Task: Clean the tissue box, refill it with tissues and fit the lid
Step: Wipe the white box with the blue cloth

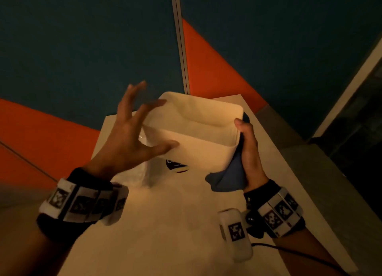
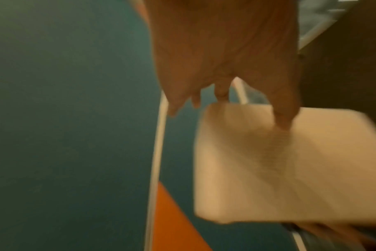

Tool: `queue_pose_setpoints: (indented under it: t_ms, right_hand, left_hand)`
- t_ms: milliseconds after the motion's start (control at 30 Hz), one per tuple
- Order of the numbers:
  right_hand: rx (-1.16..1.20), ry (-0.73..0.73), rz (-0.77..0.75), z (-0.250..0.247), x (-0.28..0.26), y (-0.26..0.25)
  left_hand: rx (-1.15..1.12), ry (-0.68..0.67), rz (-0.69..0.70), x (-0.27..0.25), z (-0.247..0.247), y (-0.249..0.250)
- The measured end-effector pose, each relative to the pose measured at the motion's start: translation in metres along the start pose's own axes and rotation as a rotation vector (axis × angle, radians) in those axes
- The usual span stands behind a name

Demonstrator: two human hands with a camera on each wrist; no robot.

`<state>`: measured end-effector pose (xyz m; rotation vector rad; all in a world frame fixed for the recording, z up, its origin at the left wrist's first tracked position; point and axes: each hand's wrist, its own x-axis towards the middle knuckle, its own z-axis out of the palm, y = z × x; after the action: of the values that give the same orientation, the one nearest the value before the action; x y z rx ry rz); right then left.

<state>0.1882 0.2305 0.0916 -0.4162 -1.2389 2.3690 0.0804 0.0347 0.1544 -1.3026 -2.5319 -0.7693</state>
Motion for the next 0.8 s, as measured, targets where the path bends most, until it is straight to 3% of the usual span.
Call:
queue_pose_setpoints:
  t_ms: [67,133,300,400,667,733,800]
  right_hand:
    - [-0.001,0.087,-0.012,0.010,0.001,0.002]
    - [0.008,0.141,-0.045,0.020,-0.001,0.002]
    - [-0.047,0.195,-0.175,0.037,-0.005,0.004]
    - [-0.088,0.246,-0.168,0.047,-0.009,0.006]
    - [-0.254,0.243,-0.294,0.050,-0.013,-0.006]
    - [-0.355,0.269,-0.416,0.056,-0.019,0.000]
    - [-0.492,0.263,-0.657,0.060,-0.026,0.013]
  left_hand:
    - [0.139,0.077,0.174,-0.004,0.012,0.021]
    - [0.145,0.121,0.257,-0.011,0.032,0.047]
    - [-0.042,0.275,0.061,-0.022,0.064,0.079]
    - [-0.153,0.358,0.030,-0.016,0.058,0.075]
    - [-0.705,0.364,-0.012,-0.005,0.014,0.052]
    - [-0.686,0.353,0.005,-0.003,0.008,0.050]
    - [-0.652,0.351,0.022,0.000,0.004,0.053]
